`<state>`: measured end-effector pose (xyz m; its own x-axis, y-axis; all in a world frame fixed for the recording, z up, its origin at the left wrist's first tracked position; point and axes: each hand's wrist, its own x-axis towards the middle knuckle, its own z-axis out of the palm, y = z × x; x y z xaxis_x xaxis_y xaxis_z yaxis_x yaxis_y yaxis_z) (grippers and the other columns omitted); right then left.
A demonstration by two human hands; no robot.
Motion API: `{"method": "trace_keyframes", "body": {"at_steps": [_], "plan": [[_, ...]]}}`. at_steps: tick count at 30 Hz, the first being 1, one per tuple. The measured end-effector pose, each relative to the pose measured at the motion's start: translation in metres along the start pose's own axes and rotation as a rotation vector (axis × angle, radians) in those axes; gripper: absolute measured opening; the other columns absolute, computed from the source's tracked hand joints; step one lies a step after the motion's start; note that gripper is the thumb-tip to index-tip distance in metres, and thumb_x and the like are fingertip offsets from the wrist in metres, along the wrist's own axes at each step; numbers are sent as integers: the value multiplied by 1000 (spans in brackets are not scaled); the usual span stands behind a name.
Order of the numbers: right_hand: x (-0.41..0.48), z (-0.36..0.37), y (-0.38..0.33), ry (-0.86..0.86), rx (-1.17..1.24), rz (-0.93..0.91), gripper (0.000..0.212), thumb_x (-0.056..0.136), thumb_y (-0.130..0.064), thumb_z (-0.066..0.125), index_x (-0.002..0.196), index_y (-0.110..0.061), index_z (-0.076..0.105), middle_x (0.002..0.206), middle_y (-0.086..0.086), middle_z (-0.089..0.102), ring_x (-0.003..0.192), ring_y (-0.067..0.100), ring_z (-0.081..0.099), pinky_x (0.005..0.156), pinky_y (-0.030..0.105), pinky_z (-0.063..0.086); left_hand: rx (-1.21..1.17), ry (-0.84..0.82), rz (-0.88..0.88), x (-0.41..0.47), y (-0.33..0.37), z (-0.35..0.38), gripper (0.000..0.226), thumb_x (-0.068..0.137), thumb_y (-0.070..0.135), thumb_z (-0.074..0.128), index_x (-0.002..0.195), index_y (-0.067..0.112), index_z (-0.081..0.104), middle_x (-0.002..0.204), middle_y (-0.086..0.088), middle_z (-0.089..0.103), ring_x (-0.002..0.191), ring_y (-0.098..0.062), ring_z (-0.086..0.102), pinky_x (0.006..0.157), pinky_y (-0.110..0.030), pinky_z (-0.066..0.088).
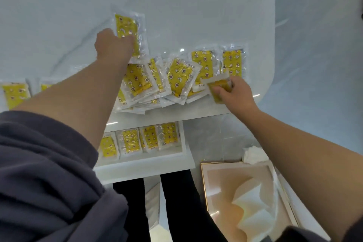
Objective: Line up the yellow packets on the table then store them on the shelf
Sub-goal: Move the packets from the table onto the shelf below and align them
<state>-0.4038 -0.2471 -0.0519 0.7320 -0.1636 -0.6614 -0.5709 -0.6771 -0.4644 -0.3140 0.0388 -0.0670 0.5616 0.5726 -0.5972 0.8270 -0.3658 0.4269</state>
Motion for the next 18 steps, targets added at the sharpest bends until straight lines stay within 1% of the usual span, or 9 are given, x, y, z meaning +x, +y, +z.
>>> {"method": "trace_keyframes", "body": {"at_steps": [2, 4, 5, 7, 9, 10, 13, 15, 18], "plan": [[3, -11, -7, 12, 233, 80, 17, 86, -28, 71, 96, -17, 63, 97, 4, 66, 91, 22, 64, 78, 33, 55, -51, -25, 92, -16, 7, -6, 25, 80, 37, 65, 80, 17, 50, 84, 3, 48, 85, -20, 50, 62, -28, 40], [7, -16, -18, -47, 389, 129, 9, 86, -25, 71, 93, -22, 67, 97, 0, 70, 96, 20, 67, 91, 40, 55, -5, -97, 188, -36, 9, -9, 36, 82, 38, 66, 92, 4, 58, 94, -14, 58, 90, -30, 57, 72, -38, 44], [8, -16, -24, -77, 392, 135, 6, 86, -25, 71, 91, -23, 67, 95, -1, 70, 96, 19, 67, 93, 41, 54, 45, -154, 241, -47, 8, -8, 39, 82, 38, 67, 89, 1, 58, 89, -19, 56, 84, -30, 57, 70, -40, 43], [15, -11, -34, -76, 285, 134, 14, 86, -27, 72, 88, -13, 69, 91, 7, 71, 89, 21, 67, 89, 43, 55, 178, -262, 368, -63, 2, 1, 38, 78, 41, 69, 74, 7, 54, 73, -9, 48, 69, -24, 49, 59, -34, 35], [23, -4, -41, -7, 190, 122, 30, 82, -28, 73, 88, 1, 68, 93, 20, 69, 77, 23, 64, 81, 45, 56, 400, -312, 503, -72, -6, 15, 35, 76, 47, 69, 73, 14, 56, 82, -5, 54, 81, -23, 51, 64, -32, 37], [27, 0, -43, 26, 158, 114, 32, 80, -28, 74, 84, 2, 67, 92, 22, 69, 71, 21, 61, 73, 43, 55, 519, -308, 566, -75, -11, 23, 32, 78, 50, 67, 81, 18, 61, 99, -4, 59, 97, -24, 52, 75, -35, 40], [36, 10, -49, 86, 45, 105, 35, 74, -31, 73, 64, -10, 48, 79, 15, 56, 61, 18, 48, 53, 31, 42, 731, -275, 645, -82, -21, 42, 43, 84, 51, 62, 114, 20, 64, 138, 1, 46, 130, -26, 35, 101, -47, 29], [41, 13, -49, 117, -16, 103, 40, 76, -31, 72, 61, -17, 38, 79, 5, 48, 65, 17, 44, 54, 29, 35, 756, -206, 703, -89, -25, 47, 42, 85, 49, 63, 114, 19, 63, 140, 1, 43, 131, -25, 33, 102, -47, 27], [43, 16, -48, 158, -135, 95, 41, 77, -41, 70, 64, -23, 35, 90, 3, 48, 77, 21, 47, 67, 33, 41, 740, -122, 781, -94, -32, 50, 35, 85, 42, 65, 110, 17, 65, 137, 1, 46, 128, -23, 36, 100, -44, 25]]}}
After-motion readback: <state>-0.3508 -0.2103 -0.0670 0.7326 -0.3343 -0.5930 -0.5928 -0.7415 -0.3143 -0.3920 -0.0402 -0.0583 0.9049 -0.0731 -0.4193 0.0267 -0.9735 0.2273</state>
